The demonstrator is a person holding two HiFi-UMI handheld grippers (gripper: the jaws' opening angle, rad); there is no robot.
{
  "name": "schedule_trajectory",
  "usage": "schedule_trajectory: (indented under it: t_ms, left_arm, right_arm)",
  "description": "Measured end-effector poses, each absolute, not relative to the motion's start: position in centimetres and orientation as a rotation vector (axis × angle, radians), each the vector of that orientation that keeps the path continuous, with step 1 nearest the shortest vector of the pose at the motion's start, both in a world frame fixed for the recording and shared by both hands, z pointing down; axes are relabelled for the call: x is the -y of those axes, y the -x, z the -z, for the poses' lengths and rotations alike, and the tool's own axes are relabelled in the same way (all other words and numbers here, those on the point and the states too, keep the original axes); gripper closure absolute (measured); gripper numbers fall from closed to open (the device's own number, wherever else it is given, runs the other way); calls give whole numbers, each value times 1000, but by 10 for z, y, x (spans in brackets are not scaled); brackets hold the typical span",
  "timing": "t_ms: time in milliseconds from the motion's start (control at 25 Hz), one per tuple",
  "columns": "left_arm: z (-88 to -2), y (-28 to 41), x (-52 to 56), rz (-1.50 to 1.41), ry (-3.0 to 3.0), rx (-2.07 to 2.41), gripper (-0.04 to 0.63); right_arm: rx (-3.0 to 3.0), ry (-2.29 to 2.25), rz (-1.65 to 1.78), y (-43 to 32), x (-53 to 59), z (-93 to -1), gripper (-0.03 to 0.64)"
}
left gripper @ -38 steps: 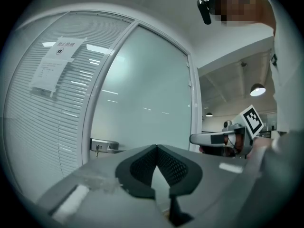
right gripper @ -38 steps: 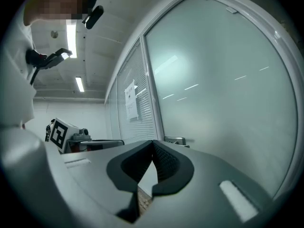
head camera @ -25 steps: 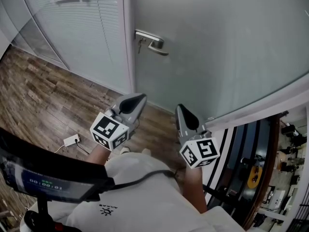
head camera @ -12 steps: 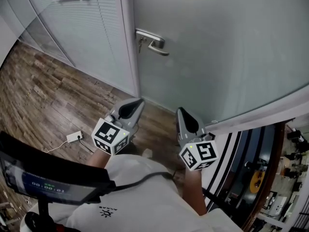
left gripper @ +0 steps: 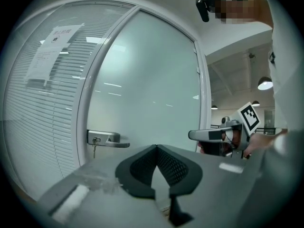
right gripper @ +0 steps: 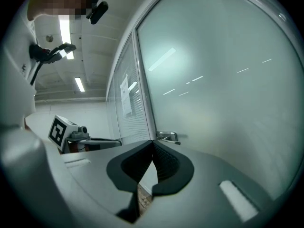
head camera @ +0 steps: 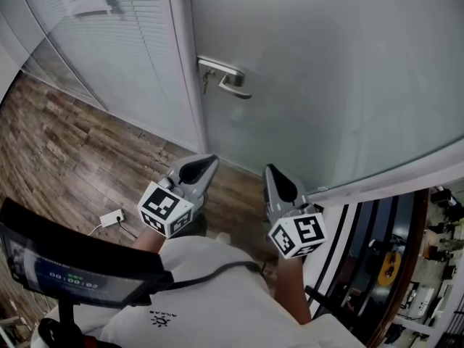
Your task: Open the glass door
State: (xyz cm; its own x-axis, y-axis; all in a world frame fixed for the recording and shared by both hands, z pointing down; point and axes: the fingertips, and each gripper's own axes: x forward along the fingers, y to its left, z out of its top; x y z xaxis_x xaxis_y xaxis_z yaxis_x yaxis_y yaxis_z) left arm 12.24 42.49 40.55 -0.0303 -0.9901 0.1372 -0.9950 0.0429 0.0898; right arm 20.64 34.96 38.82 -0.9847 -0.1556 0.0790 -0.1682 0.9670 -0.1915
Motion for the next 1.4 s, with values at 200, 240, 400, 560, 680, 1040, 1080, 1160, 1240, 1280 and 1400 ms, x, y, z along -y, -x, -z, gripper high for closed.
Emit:
schedule_trajectory:
  t_ms: [200,240,400,560,680,1040,1080,1160,1240,1280,1400]
  left_arm:
    - [-406,-70,-408,-40,-2110,2119,589]
    - [-403,-58,-404,-38,-2118,2113,589]
    - [-392,-14,-388,-21,-2165,2078,591]
    - [-382,22,-376,-20,-2212,2030,591]
    - [-383,42,-366,-26,-2256,1987,591]
    - [-392,109,-353,-10,-2328,1885,591]
    - [-393,111,-352,-12,-2331,1877,591]
    - [-396,114,-350,-12,-2329,1865,591]
    - [-398,117,-347,-13,-2322,1861,591]
    - [-400,117,-346,-16,-2318,1862,591]
    - [-401,117,-338,-18,-2304,1876,591]
  right_arm:
    - [3041,-304,-274,-158,-336,-387,608]
    - [3042,-319,-267,-148,-333,-384,609]
    - [3040,-382,-234,-110,-321,-369,609]
    - [3024,-445,-218,-76,-313,-358,609]
    - [3000,-499,-221,-54,-307,-362,609]
    - [2915,-640,-155,11,-293,-379,608]
    - [2901,-658,-148,12,-290,-381,609]
    - [2876,-668,-128,15,-286,-386,608]
    - [2863,-642,-112,20,-284,-389,607]
    - [2860,-624,-105,22,-283,-391,608]
    - [2833,-589,-41,27,-275,-399,607]
